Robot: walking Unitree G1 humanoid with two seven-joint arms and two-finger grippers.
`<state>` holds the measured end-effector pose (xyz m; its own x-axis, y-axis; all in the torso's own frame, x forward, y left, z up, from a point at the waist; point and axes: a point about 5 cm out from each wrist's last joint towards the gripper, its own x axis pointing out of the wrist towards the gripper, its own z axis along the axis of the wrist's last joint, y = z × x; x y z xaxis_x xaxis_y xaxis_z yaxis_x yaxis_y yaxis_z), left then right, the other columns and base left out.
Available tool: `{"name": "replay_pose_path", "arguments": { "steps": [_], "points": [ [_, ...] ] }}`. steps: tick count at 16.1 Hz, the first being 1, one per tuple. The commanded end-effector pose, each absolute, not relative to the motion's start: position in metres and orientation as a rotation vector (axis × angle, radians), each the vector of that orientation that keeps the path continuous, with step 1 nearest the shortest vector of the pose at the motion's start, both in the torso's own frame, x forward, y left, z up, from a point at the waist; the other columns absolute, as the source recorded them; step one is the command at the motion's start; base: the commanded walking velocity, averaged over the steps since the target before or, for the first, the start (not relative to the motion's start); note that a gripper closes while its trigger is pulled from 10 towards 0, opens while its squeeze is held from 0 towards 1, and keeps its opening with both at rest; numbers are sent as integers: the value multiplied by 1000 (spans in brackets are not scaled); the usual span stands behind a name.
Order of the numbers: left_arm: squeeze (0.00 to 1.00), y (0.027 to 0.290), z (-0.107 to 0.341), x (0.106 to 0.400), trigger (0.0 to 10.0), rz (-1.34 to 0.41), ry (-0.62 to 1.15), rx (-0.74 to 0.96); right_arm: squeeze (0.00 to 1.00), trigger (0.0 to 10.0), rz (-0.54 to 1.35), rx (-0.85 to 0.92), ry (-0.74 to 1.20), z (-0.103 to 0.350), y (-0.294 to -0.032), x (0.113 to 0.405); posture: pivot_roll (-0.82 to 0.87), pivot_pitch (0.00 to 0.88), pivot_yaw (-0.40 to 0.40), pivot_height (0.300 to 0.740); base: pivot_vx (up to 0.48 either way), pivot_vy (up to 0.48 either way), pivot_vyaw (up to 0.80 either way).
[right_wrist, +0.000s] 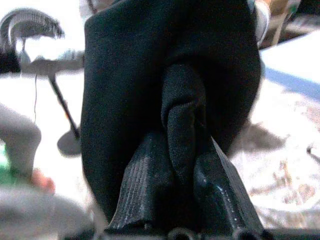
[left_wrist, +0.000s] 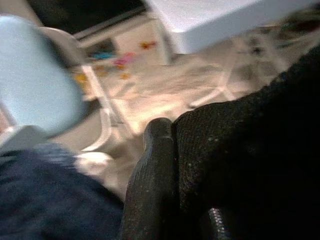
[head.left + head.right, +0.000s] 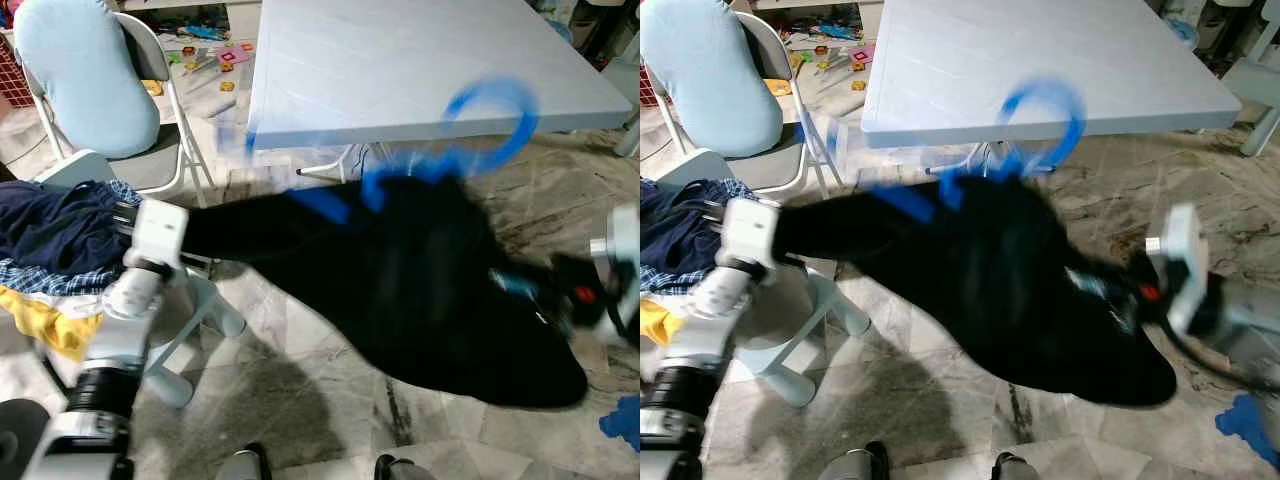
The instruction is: Hang hanger
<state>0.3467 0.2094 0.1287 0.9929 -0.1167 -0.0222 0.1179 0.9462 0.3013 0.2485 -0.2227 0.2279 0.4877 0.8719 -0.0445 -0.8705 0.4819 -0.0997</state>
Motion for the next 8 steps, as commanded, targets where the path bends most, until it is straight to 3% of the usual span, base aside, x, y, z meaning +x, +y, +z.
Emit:
{"name": "replay_pose_path", "arguments": {
  "steps": [1,5,6,7,8],
  "points": [
    [0,196,118,342,0,-207,45,288,0,10000,998,-107,-101,239,-215,256,-93,170,61,740,0,0,0],
    [0,149,92,326,0,-405,109,285,0,10000,880,-109,-105,220,-189,275,-88,166,59,740,0,0,0],
    [0,124,80,311,2784,-566,127,367,0,10000,806,-234,-66,207,-186,285,-89,166,56,740,0,0,0],
    [0,120,77,307,10000,-607,138,370,0,10000,804,-310,-38,201,-187,286,-89,166,55,740,0,0,0],
    [384,118,74,304,10000,-632,155,351,0,10000,790,-406,-24,196,-188,287,-89,166,54,740,0,0,0]
  ]
}}
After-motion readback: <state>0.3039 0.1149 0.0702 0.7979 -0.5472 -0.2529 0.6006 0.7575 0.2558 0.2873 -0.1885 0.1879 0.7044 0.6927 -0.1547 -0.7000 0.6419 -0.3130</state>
